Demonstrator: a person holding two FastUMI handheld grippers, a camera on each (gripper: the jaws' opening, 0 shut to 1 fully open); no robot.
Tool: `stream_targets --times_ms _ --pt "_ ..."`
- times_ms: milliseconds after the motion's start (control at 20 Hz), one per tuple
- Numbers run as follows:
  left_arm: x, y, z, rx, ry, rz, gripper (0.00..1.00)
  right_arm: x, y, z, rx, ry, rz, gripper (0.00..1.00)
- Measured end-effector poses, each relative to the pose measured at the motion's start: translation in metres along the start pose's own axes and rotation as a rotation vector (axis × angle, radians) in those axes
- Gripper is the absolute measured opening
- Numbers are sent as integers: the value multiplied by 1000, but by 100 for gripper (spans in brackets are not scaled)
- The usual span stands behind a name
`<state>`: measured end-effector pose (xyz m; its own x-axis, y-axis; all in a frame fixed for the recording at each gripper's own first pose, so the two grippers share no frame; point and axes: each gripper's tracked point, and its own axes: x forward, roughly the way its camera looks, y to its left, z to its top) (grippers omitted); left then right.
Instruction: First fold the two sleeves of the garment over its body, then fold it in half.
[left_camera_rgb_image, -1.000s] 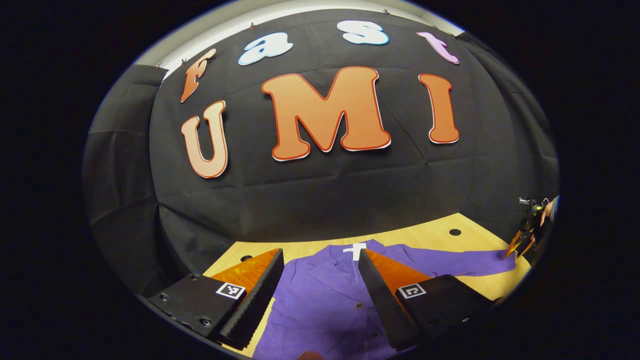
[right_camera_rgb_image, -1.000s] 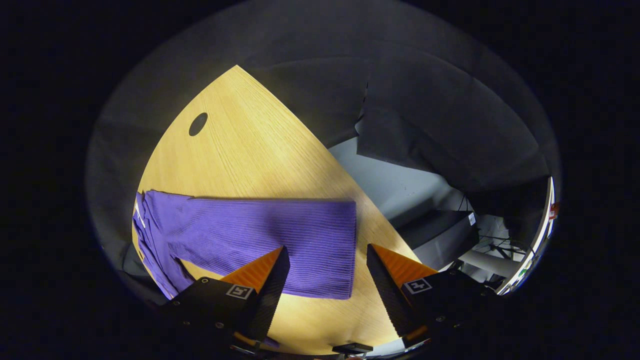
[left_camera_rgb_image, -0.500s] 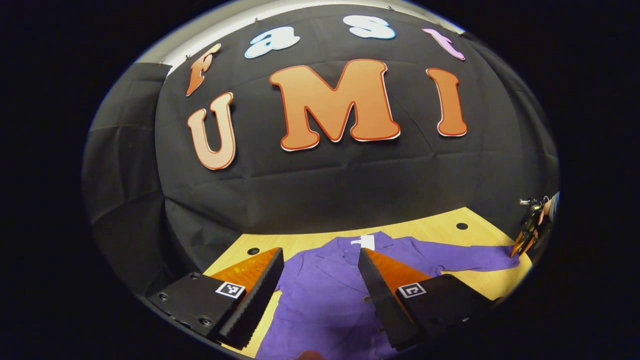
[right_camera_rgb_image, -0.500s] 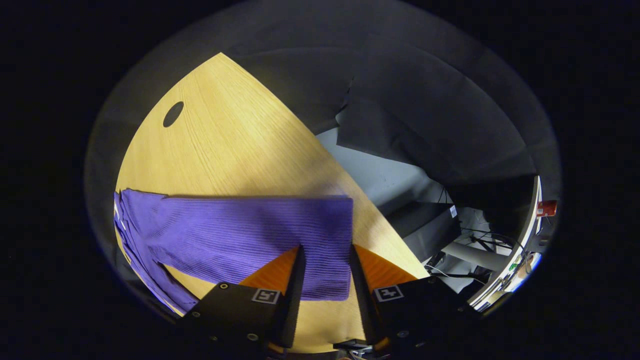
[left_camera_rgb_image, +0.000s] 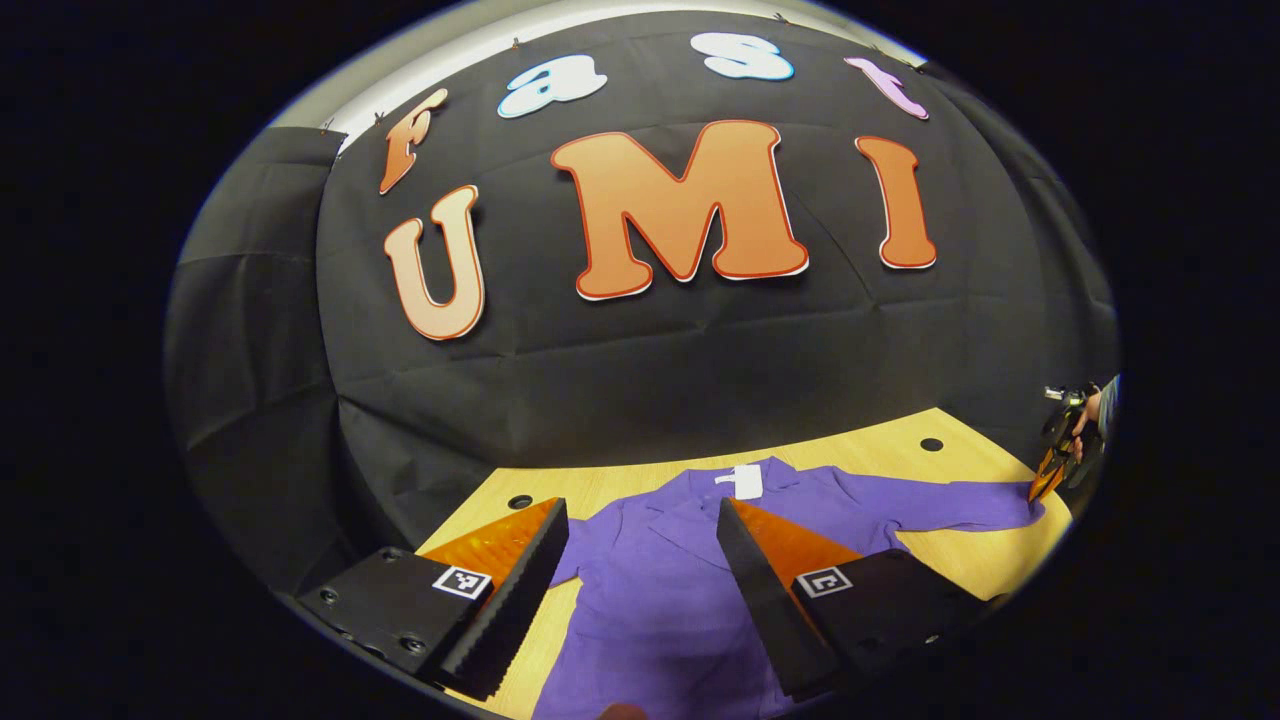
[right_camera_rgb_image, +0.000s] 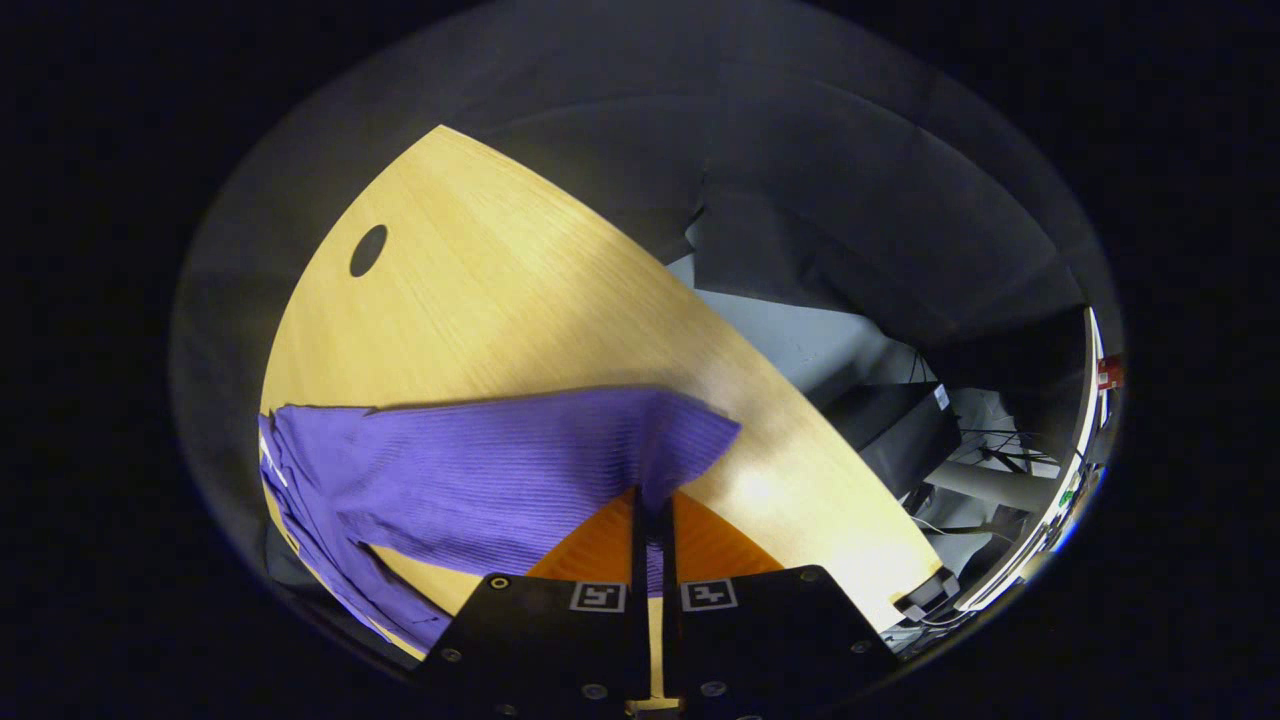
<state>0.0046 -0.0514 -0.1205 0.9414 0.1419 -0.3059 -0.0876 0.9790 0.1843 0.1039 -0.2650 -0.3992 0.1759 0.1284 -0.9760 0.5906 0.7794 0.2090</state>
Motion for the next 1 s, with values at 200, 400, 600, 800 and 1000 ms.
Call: stream_targets --times_ms 200,400,600,800,1000 --pt "1 8 5 6 -20 -17 94 -34 27 2 -24 -62 49 6" --pt "-3 16 12 -4 -45 -45 94 -71 50 -4 -78 -121 76 5" --pt "-5 32 17 -29 -64 -60 94 -110 77 -18 -113 -165 116 5" --pt "-8 58 17 -53 -71 -59 94 -152 118 -34 -153 -199 177 5" --pt "-12 95 17 -68 -81 -38 94 -187 167 -50 -211 -245 223 5"
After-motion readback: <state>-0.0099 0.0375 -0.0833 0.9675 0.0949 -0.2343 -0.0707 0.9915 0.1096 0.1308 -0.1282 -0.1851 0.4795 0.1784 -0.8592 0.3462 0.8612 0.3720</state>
